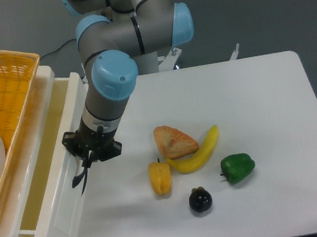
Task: Slide the top white drawer open
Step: 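Pull the handle outward, sliding the upper drawer open, then keep pulling the drawer out along its rails to full extension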
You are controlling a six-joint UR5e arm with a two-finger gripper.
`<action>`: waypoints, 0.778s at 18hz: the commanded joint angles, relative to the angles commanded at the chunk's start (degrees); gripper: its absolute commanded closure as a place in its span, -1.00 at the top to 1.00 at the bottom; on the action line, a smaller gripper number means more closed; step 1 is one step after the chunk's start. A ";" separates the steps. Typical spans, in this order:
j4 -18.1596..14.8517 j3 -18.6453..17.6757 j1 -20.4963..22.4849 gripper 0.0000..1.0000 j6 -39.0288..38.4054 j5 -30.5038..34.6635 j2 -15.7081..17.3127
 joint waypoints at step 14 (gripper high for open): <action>0.09 0.44 0.00 -0.68 1.05 0.26 -0.18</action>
